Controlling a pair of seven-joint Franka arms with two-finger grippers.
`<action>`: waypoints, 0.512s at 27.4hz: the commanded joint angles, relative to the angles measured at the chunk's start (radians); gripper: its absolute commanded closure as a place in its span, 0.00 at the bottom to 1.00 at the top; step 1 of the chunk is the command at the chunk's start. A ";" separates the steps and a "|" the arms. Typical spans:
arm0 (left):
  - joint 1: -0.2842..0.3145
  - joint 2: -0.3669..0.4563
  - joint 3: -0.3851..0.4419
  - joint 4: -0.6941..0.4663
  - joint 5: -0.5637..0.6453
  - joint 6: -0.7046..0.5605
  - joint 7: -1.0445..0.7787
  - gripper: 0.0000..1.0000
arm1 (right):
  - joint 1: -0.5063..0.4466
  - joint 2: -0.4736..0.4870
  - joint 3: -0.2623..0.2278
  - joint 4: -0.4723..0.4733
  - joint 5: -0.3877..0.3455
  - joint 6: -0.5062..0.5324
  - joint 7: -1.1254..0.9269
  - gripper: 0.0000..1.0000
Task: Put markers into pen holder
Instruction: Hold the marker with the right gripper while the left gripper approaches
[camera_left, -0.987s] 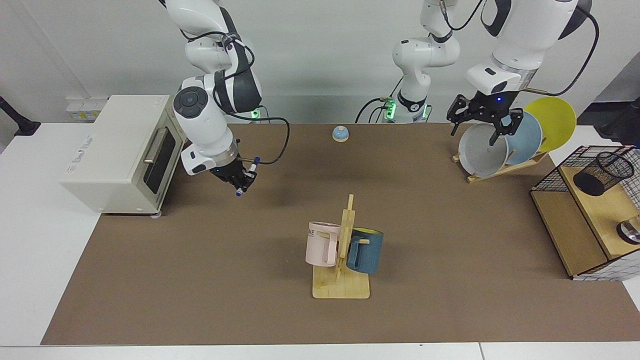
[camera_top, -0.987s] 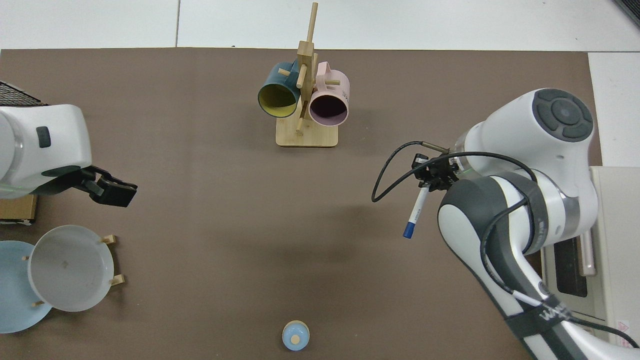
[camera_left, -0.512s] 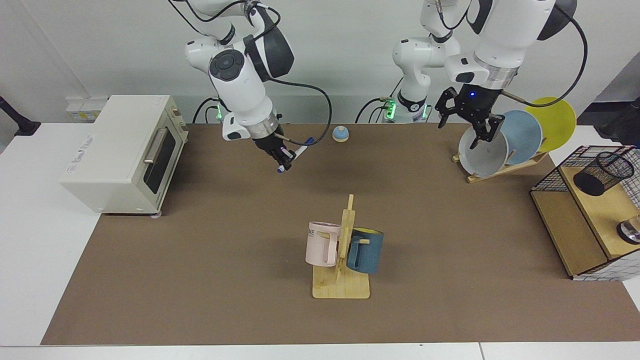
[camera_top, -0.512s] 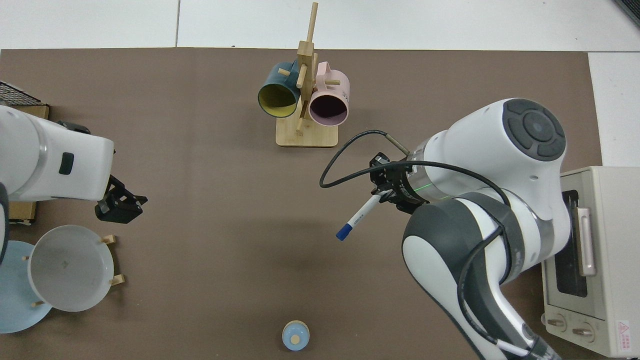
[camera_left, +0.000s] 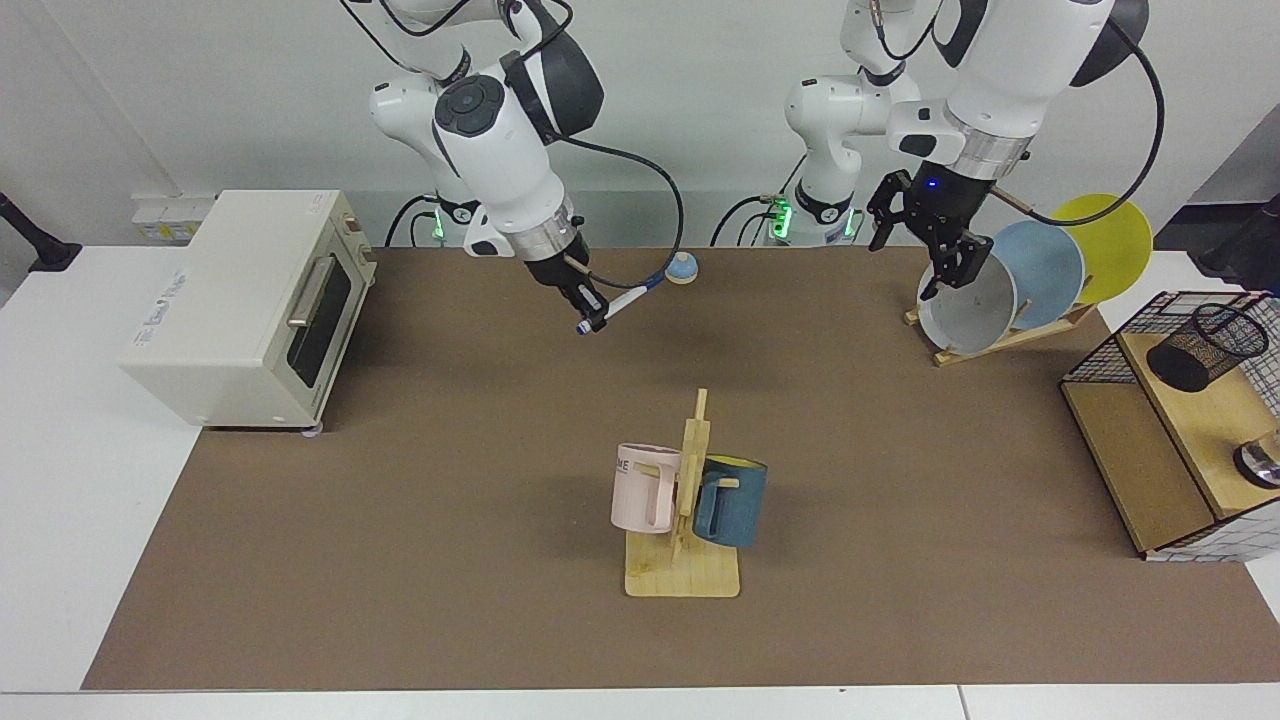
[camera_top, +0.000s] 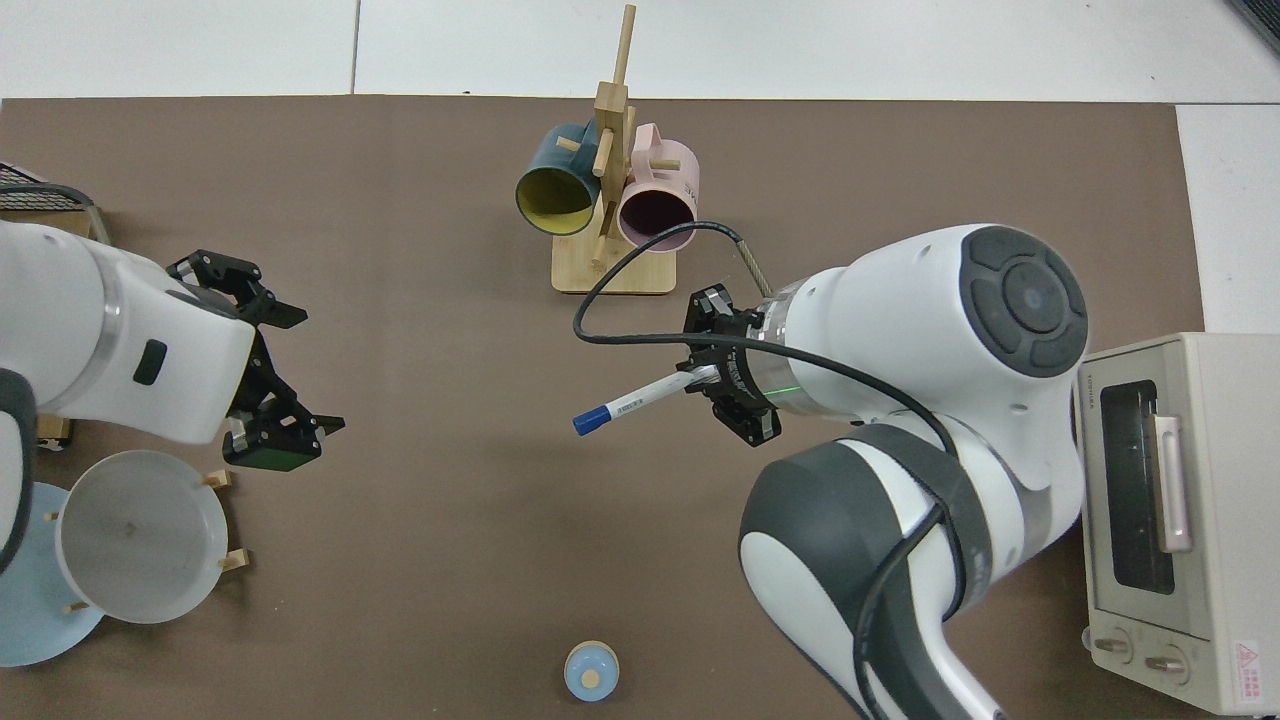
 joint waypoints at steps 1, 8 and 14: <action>-0.070 -0.048 -0.002 -0.070 -0.021 0.061 0.012 0.01 | 0.026 0.011 -0.002 0.012 0.011 0.037 0.103 1.00; -0.109 -0.074 -0.002 -0.165 -0.079 0.172 0.037 0.03 | 0.037 0.019 -0.002 0.015 0.022 0.028 0.119 1.00; -0.163 -0.072 0.000 -0.203 -0.110 0.232 0.042 0.03 | 0.037 0.024 -0.001 0.014 0.040 0.037 0.135 1.00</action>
